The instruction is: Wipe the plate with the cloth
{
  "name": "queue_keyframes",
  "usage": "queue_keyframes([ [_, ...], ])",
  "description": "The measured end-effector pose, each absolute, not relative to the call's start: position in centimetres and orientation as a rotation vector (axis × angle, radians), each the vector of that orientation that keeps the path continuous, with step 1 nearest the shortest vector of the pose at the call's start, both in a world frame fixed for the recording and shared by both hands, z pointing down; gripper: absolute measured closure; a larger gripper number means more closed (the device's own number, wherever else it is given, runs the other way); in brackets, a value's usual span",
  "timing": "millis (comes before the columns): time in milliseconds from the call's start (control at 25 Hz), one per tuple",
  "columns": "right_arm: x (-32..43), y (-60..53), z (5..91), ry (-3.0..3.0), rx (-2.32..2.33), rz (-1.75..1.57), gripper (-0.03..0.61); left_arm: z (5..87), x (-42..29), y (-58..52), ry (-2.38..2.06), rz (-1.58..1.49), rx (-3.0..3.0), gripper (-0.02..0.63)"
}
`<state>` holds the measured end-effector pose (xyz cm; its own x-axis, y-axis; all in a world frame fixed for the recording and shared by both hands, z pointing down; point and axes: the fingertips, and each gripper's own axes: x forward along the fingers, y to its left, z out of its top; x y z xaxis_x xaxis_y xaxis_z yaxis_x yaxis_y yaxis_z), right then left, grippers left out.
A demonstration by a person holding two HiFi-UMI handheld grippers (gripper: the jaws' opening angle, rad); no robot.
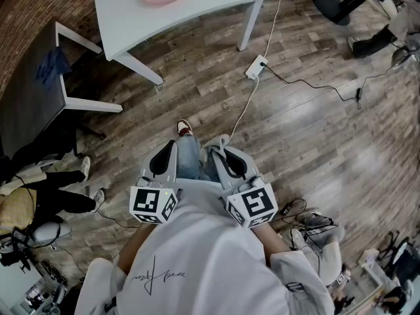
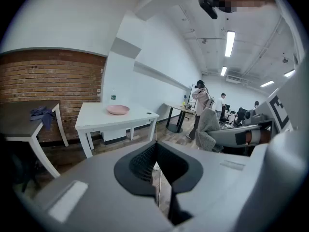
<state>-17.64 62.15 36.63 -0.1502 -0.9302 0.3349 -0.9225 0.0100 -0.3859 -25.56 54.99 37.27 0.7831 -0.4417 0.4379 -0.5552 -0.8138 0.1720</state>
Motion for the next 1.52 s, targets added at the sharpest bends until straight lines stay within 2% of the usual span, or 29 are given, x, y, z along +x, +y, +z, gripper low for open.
queue_keyframes([
  [640,-14.2,55.9,35.9,2.258,-2.016,-0.848,0.546,37.3,-22.8,48.3,-0.798,0.473,2.638,0.598],
  [1520,-13.5,40.4,35.1,2.374,-2.017,-0.932,0.545,36.2,-22.4,31.2,-0.907,0.412,2.582,0.601],
])
